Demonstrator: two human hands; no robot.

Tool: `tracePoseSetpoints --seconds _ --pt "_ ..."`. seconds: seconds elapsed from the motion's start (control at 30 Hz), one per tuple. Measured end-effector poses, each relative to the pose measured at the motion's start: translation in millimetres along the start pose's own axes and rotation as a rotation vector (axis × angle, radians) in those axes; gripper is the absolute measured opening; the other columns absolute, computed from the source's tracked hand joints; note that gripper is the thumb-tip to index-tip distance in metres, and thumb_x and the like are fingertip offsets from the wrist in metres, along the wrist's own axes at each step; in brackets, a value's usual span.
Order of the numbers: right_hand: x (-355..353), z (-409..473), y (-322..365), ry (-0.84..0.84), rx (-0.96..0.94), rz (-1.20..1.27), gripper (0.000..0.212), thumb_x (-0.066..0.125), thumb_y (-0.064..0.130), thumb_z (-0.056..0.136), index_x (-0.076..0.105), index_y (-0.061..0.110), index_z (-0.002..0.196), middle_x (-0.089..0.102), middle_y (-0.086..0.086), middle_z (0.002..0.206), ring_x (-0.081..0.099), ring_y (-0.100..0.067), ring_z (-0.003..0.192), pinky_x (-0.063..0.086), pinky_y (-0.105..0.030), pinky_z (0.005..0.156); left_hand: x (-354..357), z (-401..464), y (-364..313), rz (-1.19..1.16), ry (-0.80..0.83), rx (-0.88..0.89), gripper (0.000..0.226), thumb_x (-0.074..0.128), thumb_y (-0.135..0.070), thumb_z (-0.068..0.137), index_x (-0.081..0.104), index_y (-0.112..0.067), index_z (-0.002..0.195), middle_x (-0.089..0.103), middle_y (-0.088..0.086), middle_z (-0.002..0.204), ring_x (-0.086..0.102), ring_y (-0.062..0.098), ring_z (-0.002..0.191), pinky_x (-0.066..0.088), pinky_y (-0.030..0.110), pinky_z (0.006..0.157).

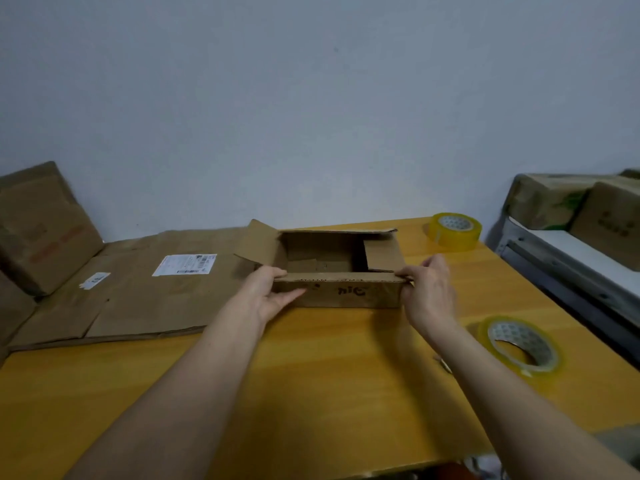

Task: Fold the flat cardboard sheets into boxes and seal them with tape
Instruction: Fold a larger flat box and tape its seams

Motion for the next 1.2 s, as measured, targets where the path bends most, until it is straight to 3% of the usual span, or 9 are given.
tracePoseSetpoints --seconds 0.1,0.37,0.5,0.63,0.77,0.87,0.97,1.07,1.2 --pt "3.1 29.6 -23.6 0.088 0.139 0.045 0.04 0.048 0.01 0.093 0.055 0.018 0.131 0.052 -0.01 0.126 0.052 -0.033 0.113 0.046 -0.039 0.087 29.3 22.1 9.9 -0.05 -0.004 0.025 0.045 0.045 0.013 0.09 0.038 0.0 0.132 0.04 0.03 0.135 0.051 0.043 0.117 0.047 0.052 0.099" --pt "20.1 113.8 -59.6 0.088 0.27 0.564 0.087 0.058 0.003 0.092 0.0 0.023 0.153 0.026 -0.008 0.155 0.03 -0.028 0.14 0.032 -0.042 0.108 111.5 103.9 29.1 -0.073 0.047 0.063 0.067 0.047 0.012 0.09 0.025 -0.01 0.149 0.034 0.023 0.145 0.045 0.039 0.127 0.042 0.051 0.104" --pt "33.6 151.7 -73.6 0.037 0.349 0.622 0.092 0.06 0.008 0.092 -0.008 0.026 0.152 0.014 -0.007 0.159 0.019 -0.028 0.144 0.026 -0.048 0.115 138.5 141.9 30.6 -0.099 0.055 0.072 0.064 0.043 0.013 0.09 0.026 -0.008 0.148 0.035 0.021 0.145 0.043 0.038 0.128 0.04 0.051 0.106" --pt "43.5 172.7 -79.5 0.006 0.452 0.669 0.097 0.062 0.013 0.091 -0.015 0.022 0.151 0.022 -0.012 0.157 0.034 -0.034 0.137 0.035 -0.053 0.109 156.5 164.1 34.4 -0.089 0.038 0.117 0.066 0.041 0.014 0.091 0.026 -0.014 0.15 0.034 0.018 0.145 0.041 0.037 0.129 0.038 0.051 0.107" --pt "54.4 173.9 -74.5 0.069 0.46 0.579 0.089 0.057 0.012 0.094 -0.01 0.013 0.152 0.03 -0.011 0.154 0.037 -0.033 0.136 0.04 -0.047 0.105 163.6 159.6 29.6 -0.217 0.17 0.022 0.056 0.059 -0.007 0.091 0.035 -0.016 0.141 0.035 0.017 0.141 0.043 0.043 0.126 0.054 0.05 0.086" --pt "67.3 159.2 -65.7 0.121 0.471 0.425 0.066 0.055 0.011 0.094 0.018 0.005 0.147 0.039 -0.017 0.145 0.045 -0.037 0.126 0.046 -0.045 0.095 137.3 141.5 22.6 0.223 0.174 0.077 0.06 0.057 -0.039 0.094 0.032 -0.022 0.146 0.037 0.012 0.145 0.048 0.038 0.125 0.054 0.045 0.086" --pt "93.8 138.2 -33.5 0.256 0.358 0.25 0.051 0.052 0.008 0.094 0.034 0.003 0.141 0.042 -0.017 0.141 0.047 -0.035 0.123 0.046 -0.046 0.098 84.7 115.9 -5.5 1.144 0.027 0.459 0.053 0.051 -0.043 0.096 0.039 -0.022 0.143 0.048 0.003 0.142 0.051 0.023 0.122 0.045 0.037 0.098" --pt "133.5 105.7 30.3 0.461 0.18 0.188 0.042 0.049 0.012 0.096 0.045 0.007 0.137 0.049 -0.016 0.138 0.051 -0.033 0.12 0.045 -0.041 0.099 15.9 89.5 -28.9 1.965 -0.121 0.661 0.055 0.05 -0.05 0.093 0.041 -0.024 0.141 0.041 0.002 0.146 0.035 0.023 0.136 0.021 0.047 0.115" --pt "178.8 56.0 128.8 0.649 0.061 0.302 0.034 0.05 0.017 0.098 0.054 0.003 0.128 0.059 -0.019 0.126 0.056 -0.028 0.11 0.044 -0.038 0.096 -94.1 63.1 -63.7 2.05 -0.313 0.418 0.071 0.042 -0.069 0.086 0.036 -0.026 0.142 0.021 0.007 0.157 0.013 0.03 0.145 0.003 0.062 0.113"
Point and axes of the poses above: each hand's wrist, its own z-axis towards the middle knuckle, its own x-axis out of the palm, y = z × x, the point moved 6 cm from there along z, towards the middle knuckle
